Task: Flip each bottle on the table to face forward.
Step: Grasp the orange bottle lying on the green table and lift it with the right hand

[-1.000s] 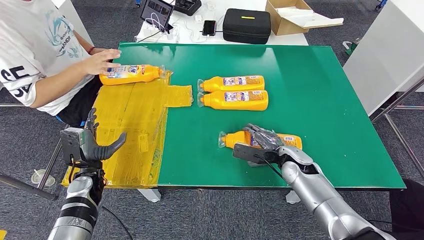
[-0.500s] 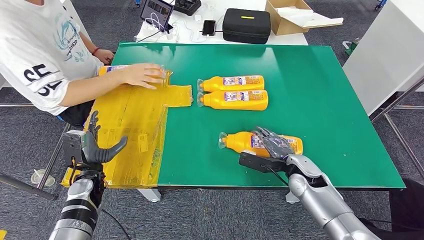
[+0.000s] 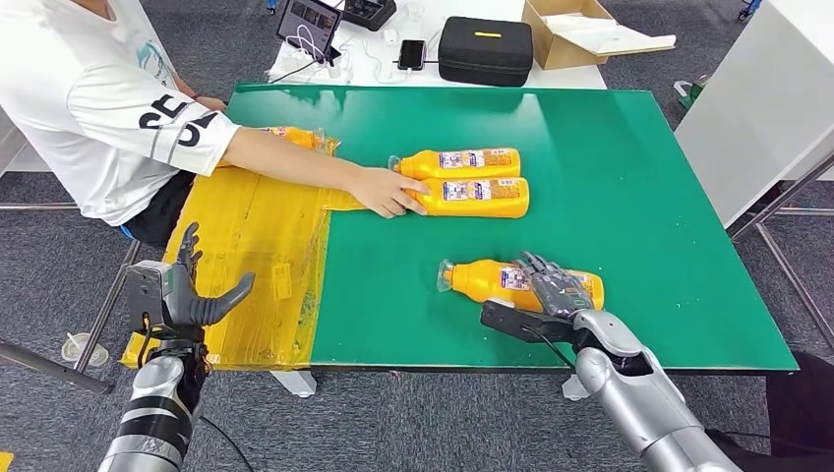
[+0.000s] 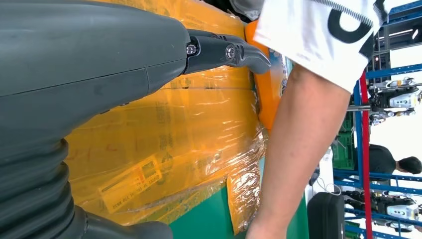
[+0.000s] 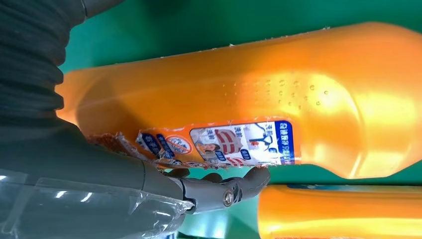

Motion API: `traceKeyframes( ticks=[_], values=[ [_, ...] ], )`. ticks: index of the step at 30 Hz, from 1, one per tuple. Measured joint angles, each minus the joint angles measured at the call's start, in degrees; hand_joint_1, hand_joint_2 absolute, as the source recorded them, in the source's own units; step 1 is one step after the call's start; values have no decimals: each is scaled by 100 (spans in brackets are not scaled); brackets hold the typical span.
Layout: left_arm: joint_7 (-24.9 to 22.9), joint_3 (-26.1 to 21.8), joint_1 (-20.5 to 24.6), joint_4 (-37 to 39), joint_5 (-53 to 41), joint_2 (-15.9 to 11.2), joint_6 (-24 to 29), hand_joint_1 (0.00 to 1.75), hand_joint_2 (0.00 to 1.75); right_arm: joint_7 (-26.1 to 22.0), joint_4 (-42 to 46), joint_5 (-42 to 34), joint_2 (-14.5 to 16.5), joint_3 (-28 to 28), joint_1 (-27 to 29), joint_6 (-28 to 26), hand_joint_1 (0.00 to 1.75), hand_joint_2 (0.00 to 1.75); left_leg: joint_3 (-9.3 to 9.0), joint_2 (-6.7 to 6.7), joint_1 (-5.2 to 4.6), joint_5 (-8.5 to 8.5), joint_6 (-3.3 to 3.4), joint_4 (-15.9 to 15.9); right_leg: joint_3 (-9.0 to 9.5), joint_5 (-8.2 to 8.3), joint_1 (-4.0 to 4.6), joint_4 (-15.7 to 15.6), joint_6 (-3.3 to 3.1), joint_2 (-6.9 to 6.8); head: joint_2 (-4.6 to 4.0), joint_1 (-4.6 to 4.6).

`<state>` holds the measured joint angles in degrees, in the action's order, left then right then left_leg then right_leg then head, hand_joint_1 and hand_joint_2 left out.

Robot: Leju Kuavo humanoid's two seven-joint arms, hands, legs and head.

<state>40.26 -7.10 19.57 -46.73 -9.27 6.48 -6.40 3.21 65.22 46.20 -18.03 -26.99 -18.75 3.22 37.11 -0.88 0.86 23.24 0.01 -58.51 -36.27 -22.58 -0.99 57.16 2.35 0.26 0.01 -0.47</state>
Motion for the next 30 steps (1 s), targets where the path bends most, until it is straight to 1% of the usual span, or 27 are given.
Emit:
traceKeyframes(
  ticks=[8,9,10,11,14,15,16,30],
  values=[
    [0,-59,-1,41,81,31,-77,0,175,54,-149,-50,-148,173,-61,296,0,175,-1,0,-1,0,1,0,3,0,-1,0,0,-1,0,1],
    [0,-61,-1,42,82,33,-79,0,175,60,-156,-54,-159,183,-61,304,1,175,-2,0,-1,0,1,0,3,0,-1,0,0,0,-1,0],
    [0,-62,-1,43,83,37,-84,0,175,69,-161,-56,-168,192,-62,312,7,175,-2,0,-1,0,1,0,3,1,-1,0,0,0,-1,0],
    [0,-63,-1,43,84,40,-91,0,175,81,-164,-57,-177,201,-63,323,31,175,-2,0,-1,0,1,0,3,0,0,0,0,0,-1,-1],
    [0,-67,-1,44,90,52,-121,0,175,134,-166,-69,-213,221,-69,388,146,175,-3,0,0,0,0,0,3,0,0,-1,0,-1,-1,-1],
    [0,-69,-1,46,93,56,-127,0,175,147,-166,-78,-228,230,-72,415,166,175,-3,0,0,0,0,0,4,0,0,-1,0,-1,-1,-1],
    [0,-73,-1,50,95,60,-129,0,175,153,-166,-89,-244,238,-77,441,173,175,-3,0,0,0,1,0,4,0,0,-1,0,-1,-1,-1],
    [0,-120,-8,102,160,102,-133,0,175,161,-142,-276,-357,323,-83,495,175,175,-6,0,0,0,1,-1,6,1,0,-1,1,-1,0,-1]
  ],
)
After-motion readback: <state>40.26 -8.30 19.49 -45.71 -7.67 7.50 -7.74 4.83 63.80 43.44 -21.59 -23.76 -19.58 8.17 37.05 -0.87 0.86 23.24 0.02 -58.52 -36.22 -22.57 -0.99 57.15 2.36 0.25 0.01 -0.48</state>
